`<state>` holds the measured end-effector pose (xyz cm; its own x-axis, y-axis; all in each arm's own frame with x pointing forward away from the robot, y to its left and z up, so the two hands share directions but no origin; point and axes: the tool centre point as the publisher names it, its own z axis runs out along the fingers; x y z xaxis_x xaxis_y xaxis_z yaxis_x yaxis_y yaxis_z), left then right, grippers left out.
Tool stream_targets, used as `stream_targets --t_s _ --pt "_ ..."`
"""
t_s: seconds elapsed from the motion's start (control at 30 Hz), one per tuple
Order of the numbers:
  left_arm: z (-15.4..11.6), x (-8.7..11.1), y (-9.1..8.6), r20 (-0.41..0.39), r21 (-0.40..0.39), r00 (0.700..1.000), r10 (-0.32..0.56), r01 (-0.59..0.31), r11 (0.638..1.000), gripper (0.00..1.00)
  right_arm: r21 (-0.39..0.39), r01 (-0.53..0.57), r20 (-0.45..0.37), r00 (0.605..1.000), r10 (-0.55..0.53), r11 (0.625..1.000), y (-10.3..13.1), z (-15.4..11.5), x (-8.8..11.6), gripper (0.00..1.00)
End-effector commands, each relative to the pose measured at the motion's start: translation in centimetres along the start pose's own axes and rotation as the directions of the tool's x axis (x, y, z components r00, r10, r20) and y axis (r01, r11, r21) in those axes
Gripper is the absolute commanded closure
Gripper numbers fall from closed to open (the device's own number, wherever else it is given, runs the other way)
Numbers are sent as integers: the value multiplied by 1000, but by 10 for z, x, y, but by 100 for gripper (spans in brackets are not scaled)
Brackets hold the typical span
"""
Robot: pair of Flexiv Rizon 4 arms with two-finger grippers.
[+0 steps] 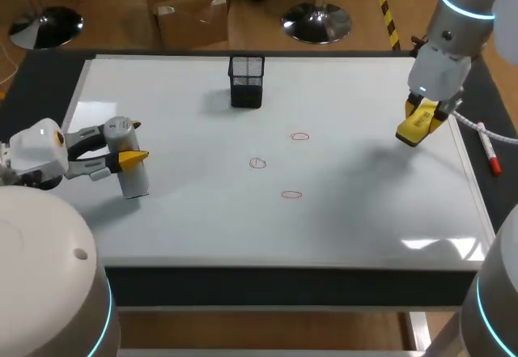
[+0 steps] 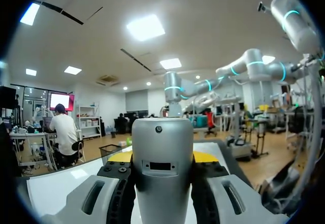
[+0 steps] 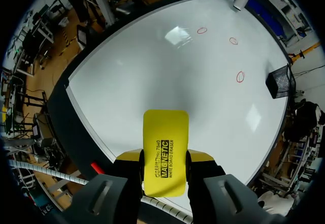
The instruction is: Pick up the inspection probe, press it on each red-marked spot on the whiteboard one by one, put down the probe, pick up the eraser, and wipe off all the red marks.
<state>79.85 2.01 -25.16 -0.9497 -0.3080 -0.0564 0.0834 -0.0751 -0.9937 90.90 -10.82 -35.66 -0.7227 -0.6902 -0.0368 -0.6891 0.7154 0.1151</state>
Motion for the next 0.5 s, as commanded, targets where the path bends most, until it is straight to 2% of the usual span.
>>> stream_targets --t_s 0.03,0.3,0.33,0.37,0.5 --pt "0 -1 -1 -2 1 1000 0 0 1000 100 2 1 -3 1000 -1 1000 0 -1 0 100" --pt "0 -1 -1 -2 1 1000 0 0 1000 100 2 1 -3 1000 -1 1000 0 -1 0 100" --pt "0 -1 -1 -2 1 1000 0 0 1000 100 6 18 -13 1000 -18 1000 4 0 -4 100" --pt "0 -1 -1 -2 1 1000 0 0 1000 100 8 37 -18 999 -37 999 19 -2 -11 100" --pt "0 -1 -1 -2 1 1000 0 0 1000 100 6 101 -42 994 -101 995 39 9 -28 100"
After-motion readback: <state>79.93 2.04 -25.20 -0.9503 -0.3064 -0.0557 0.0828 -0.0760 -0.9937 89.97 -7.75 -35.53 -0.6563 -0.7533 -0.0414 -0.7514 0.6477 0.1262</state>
